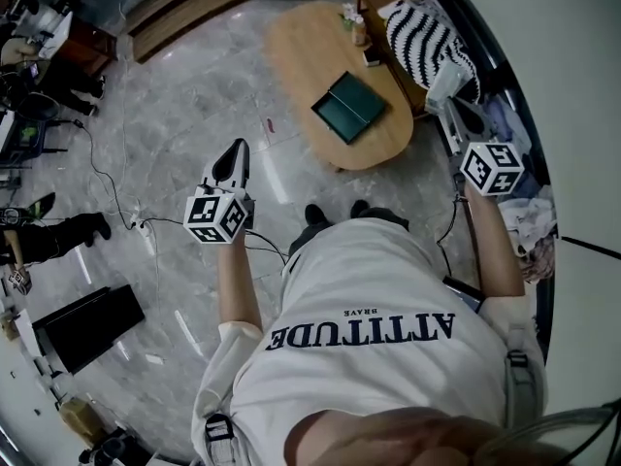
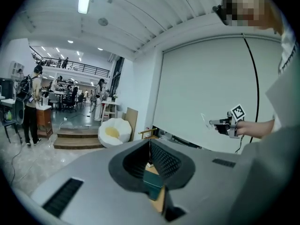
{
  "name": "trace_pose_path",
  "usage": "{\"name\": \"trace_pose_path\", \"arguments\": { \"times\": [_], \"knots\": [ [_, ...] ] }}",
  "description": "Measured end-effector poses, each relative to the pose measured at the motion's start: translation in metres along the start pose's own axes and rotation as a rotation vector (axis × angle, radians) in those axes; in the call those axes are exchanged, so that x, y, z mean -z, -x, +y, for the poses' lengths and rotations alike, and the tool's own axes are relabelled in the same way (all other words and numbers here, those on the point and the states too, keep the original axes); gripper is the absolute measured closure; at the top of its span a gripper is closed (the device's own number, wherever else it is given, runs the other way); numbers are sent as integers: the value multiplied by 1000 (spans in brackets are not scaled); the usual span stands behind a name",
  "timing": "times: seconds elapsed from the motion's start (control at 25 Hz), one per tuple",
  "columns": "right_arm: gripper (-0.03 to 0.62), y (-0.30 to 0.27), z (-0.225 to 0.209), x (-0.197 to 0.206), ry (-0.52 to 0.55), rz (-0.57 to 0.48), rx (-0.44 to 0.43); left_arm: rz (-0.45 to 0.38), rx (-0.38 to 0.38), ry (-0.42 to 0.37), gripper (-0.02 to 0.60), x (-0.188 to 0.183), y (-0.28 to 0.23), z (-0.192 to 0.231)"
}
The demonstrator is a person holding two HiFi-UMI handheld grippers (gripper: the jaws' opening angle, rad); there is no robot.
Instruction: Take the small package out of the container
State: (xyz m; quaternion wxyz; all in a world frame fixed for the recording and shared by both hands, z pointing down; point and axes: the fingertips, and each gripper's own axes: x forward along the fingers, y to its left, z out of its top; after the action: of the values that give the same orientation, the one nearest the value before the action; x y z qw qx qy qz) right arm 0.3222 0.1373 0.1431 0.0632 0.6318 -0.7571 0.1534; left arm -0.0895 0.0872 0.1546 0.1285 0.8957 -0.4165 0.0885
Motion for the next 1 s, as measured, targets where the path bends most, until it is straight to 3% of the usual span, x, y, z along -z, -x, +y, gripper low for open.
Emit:
{"name": "trace_pose_path", "arguments": {
  "times": [1.0],
  "knots": [
    [573, -13, 39, -18, -12, -41, 24, -30, -3, 30, 558, -9, 22, 52]
  ]
}}
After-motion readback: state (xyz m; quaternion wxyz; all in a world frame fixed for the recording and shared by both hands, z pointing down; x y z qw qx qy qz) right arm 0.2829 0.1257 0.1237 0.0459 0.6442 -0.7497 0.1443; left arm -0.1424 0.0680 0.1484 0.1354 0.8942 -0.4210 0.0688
